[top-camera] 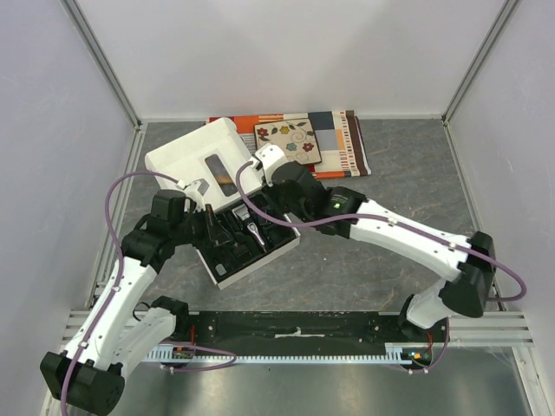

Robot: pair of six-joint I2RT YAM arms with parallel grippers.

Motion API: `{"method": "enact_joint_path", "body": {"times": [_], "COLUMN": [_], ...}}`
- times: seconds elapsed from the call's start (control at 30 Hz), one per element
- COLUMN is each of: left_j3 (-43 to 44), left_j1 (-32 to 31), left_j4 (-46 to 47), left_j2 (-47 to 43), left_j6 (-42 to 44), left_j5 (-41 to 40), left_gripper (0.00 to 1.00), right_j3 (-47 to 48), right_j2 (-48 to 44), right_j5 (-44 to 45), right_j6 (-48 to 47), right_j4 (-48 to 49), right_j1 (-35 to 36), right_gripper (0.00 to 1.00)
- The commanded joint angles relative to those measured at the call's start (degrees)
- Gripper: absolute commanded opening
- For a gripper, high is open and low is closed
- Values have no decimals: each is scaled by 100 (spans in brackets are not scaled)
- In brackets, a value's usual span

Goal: Sort the hair-cutting tools

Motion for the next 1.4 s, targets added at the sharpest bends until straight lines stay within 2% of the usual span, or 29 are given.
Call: {"method": "enact_joint_path", "body": {"times": [0.0,0.17,0.3,0.8,1.2,1.37], "left_j3": [131,-45,-107,-177,-204,-204], "left_j1": [19,19,19,10,19,19], "left_j4": [399,478,574,627,645,645], "left_j2": [63,11,-60,-130,-157,-183], "left_j6": [224,286,304,295,286,286], "left_j5": [-169,-231,-169,-73,-81,-73], "left_gripper": [8,8,8,8,8,8], "right_j3": [-166,439,415,819,828,1003], "right_j2": [760,1684,2106,3056,3250,3408], "right_j5": [457,-976,-637,-785,-926,-996], "right_j6": [1474,1687,1695,1836,1599,1388], "right_j4": [639,736,1105,1307,737,210], "right_j1": [-53,-229,-273,-660,-669,-660], "right_gripper": [0,0,0,0,0,0]}}
